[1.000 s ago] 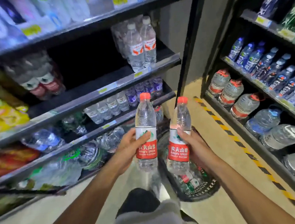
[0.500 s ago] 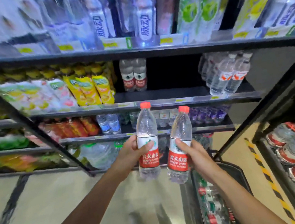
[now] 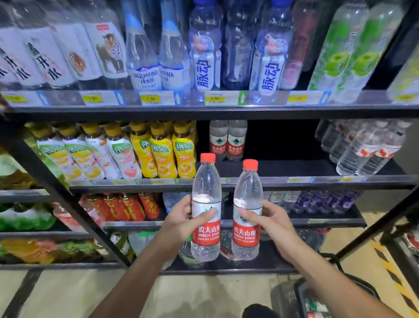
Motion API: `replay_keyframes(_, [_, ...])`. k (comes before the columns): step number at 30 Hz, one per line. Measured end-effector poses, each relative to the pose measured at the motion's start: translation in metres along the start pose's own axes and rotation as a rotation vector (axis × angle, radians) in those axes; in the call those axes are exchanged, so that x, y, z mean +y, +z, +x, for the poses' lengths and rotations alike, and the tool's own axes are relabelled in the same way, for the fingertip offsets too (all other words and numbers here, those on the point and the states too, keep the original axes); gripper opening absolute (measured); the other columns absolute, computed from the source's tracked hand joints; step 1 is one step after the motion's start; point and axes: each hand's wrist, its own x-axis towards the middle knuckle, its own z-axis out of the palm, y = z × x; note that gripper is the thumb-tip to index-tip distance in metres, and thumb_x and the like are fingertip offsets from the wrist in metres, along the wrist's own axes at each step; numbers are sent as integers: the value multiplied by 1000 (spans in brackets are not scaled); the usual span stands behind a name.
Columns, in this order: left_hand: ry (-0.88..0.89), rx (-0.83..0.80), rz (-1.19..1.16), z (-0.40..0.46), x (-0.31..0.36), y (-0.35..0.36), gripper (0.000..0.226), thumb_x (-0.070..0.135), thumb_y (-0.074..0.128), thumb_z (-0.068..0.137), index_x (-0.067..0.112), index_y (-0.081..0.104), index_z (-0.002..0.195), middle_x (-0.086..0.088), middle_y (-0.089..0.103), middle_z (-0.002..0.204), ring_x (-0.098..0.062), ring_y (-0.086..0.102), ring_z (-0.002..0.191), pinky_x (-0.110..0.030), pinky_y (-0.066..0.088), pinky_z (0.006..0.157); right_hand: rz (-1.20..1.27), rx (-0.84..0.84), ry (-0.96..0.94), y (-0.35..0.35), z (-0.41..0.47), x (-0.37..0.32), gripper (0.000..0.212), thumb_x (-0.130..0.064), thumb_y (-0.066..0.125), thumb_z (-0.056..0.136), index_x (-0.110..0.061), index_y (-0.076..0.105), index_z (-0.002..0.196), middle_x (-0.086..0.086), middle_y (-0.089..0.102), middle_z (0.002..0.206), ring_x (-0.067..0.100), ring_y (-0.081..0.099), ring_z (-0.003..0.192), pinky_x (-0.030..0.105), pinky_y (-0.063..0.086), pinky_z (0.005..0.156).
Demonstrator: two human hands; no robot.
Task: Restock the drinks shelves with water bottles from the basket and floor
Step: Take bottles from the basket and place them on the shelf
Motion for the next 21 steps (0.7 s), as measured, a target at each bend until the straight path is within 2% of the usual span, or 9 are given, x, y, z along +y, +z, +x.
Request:
replay_keyframes(6, [62, -13, 46, 33, 9, -3, 50, 23, 82, 85, 22, 62, 131, -4, 76, 118, -22, 73, 108, -31, 60, 85, -73, -26, -74, -16, 39, -2, 46, -32, 92, 68, -29, 77, 111, -9, 79, 105, 8, 75, 95, 17, 58, 70])
replay_keyframes(9, [72, 5, 98, 51, 9, -5, 57, 31, 86, 77, 24, 64, 129, 1, 74, 122, -18, 71, 112, -34, 58, 92, -89, -43, -93, -23, 53, 0, 50, -39, 92, 66, -30, 77, 112, -11, 78, 107, 7, 75, 97, 17, 59, 72])
replay_keyframes(11, [67, 10, 123, 63, 8, -4, 57, 38, 89, 71, 30, 67, 123, 4, 75, 121, -14, 71, 111, -32, 57, 91, -92, -44, -101, -26, 59, 1, 48, -41, 92, 64, -31, 77, 109, -13, 78, 105, 4, 75, 94, 14, 57, 69])
replay_keyframes(13, [49, 28, 143, 74, 10, -3, 59, 43, 92, 65, 33, 69, 118, 7, 75, 118, -11, 72, 109, -30, 57, 89, -95, -46, -99, -29, 64, 1, 43, -35, 93, 66, -30, 78, 107, -13, 79, 102, 3, 75, 91, 12, 55, 67])
replay_keyframes(16, [32, 35, 166, 88, 10, 0, 59, 37, 95, 64, 28, 69, 117, 8, 77, 114, -9, 73, 105, -25, 58, 82, -119, -60, -110, -34, 69, 0, 38, -28, 92, 71, -29, 77, 106, -16, 79, 99, 0, 74, 88, 9, 54, 66])
replay_keyframes(18, [19, 40, 181, 93, 12, 2, 54, 30, 93, 65, 26, 70, 114, 10, 78, 109, -7, 73, 100, -20, 58, 74, -135, -65, -108, -37, 72, -1, 37, -30, 92, 70, -31, 78, 105, -16, 79, 99, 0, 74, 88, 9, 53, 66])
replay_keyframes(21, [14, 38, 199, 97, 11, 1, 51, 18, 93, 69, 21, 72, 115, 6, 78, 109, -9, 74, 99, -23, 60, 78, -168, -80, -98, -42, 77, -4, 36, -36, 92, 69, -37, 79, 102, -16, 79, 100, 1, 74, 91, 10, 54, 67])
